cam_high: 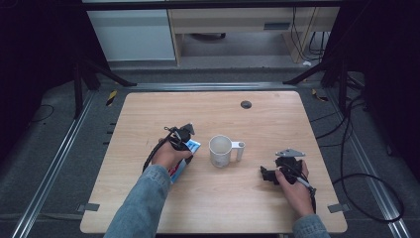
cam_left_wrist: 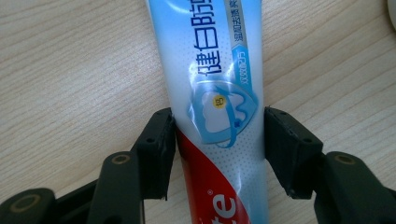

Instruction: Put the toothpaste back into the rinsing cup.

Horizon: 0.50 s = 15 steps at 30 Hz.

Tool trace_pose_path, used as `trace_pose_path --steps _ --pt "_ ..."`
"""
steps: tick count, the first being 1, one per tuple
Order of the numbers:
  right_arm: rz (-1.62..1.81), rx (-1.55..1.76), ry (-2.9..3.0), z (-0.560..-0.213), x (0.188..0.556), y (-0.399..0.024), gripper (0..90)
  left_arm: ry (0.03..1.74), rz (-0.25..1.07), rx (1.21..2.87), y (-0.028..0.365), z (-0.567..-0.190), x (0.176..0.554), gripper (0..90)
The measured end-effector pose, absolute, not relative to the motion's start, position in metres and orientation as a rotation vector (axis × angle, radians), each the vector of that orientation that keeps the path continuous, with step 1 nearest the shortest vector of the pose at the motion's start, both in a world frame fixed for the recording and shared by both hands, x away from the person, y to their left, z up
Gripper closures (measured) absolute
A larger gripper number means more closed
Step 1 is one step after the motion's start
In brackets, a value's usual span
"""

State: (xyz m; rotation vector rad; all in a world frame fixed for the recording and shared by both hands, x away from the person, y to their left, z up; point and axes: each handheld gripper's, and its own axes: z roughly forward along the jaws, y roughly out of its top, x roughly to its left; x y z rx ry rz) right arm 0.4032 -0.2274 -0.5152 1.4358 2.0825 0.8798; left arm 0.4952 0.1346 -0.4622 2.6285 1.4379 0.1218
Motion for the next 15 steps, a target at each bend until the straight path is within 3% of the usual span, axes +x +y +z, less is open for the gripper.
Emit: trace_pose_path --steps 10,15 --pt "0.887 1.446 2.076 -0.5151 0.4031 -0.2268 0.4 1.419 0.113 2.634 0.1337 -0.4632 0.4935 50.5" --pt "0.886 1.444 2.077 -0.5151 0.4032 -0.2269 0.4 1.393 0.143 2.635 0.1335 -0.4617 0.4900 57.5"
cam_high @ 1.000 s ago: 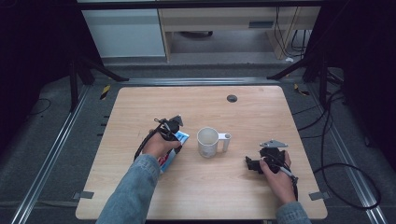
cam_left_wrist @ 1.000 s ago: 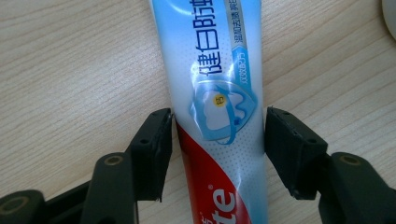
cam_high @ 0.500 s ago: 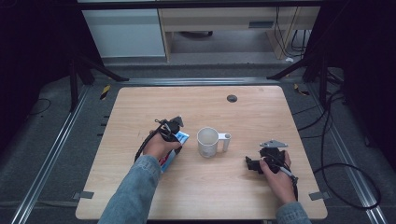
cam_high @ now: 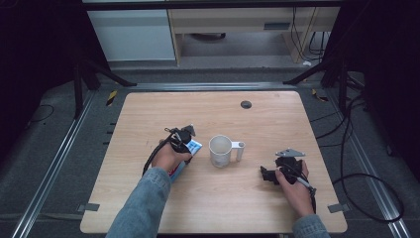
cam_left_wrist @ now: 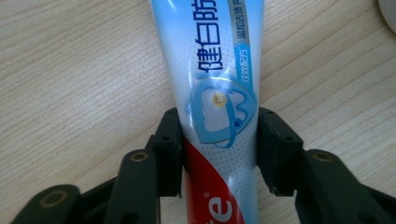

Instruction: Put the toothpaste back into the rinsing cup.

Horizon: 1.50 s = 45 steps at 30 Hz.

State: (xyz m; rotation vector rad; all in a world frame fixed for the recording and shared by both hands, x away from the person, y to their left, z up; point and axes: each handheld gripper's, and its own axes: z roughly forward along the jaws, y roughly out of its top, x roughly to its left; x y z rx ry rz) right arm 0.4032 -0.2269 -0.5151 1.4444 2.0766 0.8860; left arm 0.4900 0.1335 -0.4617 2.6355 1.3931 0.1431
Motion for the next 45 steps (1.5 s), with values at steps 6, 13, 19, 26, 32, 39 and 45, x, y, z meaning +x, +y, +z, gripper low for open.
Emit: trace_pose_path --steps 6,13,19,26,32,39,45 --pt "0.888 1.442 2.079 -0.515 0.403 -0.227 0.4 1.375 0.161 2.596 0.138 -0.456 0.486 70.7" --pt "0.894 1.446 2.082 -0.515 0.403 -0.227 0.4 1.334 0.216 2.467 0.144 -0.437 0.473 71.7" --pt "0.894 1.447 2.081 -0.515 0.404 -0.227 0.4 1.277 0.347 2.363 0.143 -0.413 0.457 71.7" --pt "0.894 1.444 2.083 -0.515 0.404 -0.227 0.4 1.254 0.423 2.264 0.143 -0.402 0.444 71.8" --pt "0.893 1.442 2.083 -0.515 0.404 -0.227 0.4 1.242 0.479 2.193 0.146 -0.396 0.437 71.9" --pt "0.893 1.442 2.083 -0.515 0.404 -0.227 0.3 1.208 0.537 2.091 0.144 -0.388 0.427 71.9" --pt "0.894 1.442 2.084 -0.515 0.404 -0.227 0.4 1.188 0.573 2.025 0.144 -0.381 0.424 71.8"
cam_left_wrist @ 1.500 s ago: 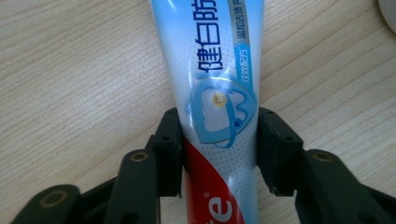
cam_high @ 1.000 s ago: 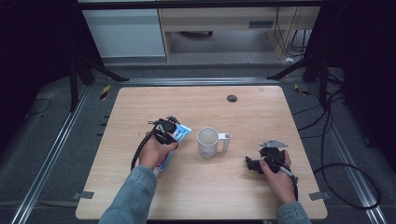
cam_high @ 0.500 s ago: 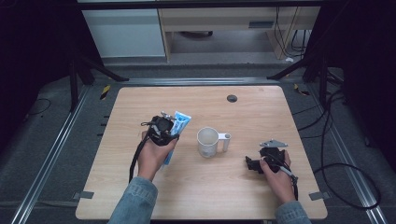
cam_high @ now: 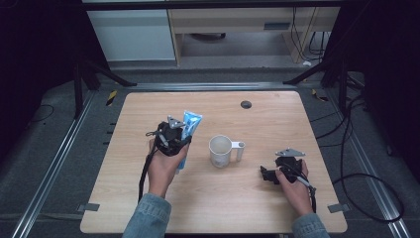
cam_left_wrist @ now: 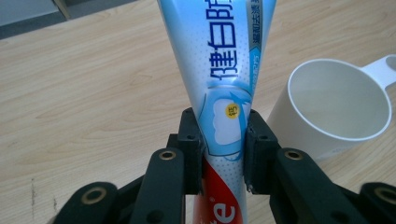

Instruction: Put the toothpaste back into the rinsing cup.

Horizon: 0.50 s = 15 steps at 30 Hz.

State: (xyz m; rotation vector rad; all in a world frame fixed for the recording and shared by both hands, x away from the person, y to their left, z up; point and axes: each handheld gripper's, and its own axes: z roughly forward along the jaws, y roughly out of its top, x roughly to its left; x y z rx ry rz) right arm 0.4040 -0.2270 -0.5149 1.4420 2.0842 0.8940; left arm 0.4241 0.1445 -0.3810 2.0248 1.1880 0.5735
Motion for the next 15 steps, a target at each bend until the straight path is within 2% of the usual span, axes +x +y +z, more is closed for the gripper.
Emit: trace_pose_path --steps 15 --pt "0.892 1.429 2.091 -0.515 0.404 -0.227 0.6 1.104 0.654 1.829 0.153 -0.351 0.429 72.1"
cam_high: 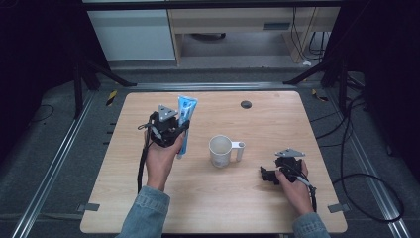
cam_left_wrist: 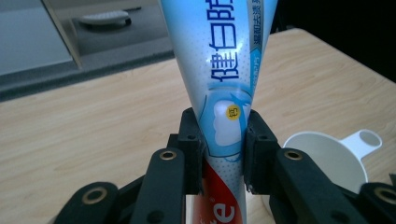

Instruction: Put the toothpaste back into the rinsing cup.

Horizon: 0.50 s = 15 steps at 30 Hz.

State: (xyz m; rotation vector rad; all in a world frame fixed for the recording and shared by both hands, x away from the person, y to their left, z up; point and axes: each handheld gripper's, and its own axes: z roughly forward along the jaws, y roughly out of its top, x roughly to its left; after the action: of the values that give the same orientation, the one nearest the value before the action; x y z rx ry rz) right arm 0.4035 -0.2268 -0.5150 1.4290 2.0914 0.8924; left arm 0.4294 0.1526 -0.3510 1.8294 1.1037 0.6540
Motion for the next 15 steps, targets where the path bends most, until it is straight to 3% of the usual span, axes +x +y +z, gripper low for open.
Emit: trace_pose_path --steps 15 --pt "0.897 1.426 2.096 -0.515 0.403 -0.227 0.5 0.993 0.721 1.746 0.130 -0.334 0.436 72.1"
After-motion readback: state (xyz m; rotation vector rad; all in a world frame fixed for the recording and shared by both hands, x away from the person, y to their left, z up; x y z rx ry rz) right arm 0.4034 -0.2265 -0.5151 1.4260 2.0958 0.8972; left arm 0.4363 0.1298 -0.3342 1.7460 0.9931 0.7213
